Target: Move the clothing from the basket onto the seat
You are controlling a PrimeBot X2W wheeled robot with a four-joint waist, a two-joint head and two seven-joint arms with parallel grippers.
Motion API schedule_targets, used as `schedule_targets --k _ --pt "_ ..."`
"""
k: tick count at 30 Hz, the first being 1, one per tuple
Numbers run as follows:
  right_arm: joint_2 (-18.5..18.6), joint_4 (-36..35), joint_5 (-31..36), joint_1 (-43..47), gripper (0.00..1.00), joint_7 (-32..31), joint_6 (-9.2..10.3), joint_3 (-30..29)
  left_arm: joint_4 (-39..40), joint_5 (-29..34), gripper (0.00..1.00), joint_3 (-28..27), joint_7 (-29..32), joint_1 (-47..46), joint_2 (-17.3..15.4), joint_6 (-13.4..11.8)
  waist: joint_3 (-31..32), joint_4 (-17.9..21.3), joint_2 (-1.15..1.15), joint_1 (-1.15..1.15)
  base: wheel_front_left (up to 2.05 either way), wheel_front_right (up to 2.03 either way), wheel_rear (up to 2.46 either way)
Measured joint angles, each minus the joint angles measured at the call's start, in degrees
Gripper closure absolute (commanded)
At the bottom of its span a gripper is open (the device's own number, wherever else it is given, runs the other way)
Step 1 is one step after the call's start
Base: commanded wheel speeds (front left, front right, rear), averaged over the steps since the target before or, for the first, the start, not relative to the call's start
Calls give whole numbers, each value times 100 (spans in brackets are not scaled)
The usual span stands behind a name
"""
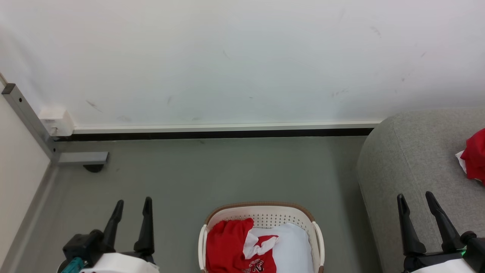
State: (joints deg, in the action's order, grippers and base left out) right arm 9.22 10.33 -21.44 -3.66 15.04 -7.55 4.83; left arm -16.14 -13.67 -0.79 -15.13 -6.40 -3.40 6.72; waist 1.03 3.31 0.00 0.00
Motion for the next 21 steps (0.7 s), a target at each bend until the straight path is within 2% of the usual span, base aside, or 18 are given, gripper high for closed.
schedule_targets --k 21 --pt "8 53 -57 -83 0 0 0 77 -43 57 0 -63 0 -42 56 58 -74 106 0 0 0 0 0"
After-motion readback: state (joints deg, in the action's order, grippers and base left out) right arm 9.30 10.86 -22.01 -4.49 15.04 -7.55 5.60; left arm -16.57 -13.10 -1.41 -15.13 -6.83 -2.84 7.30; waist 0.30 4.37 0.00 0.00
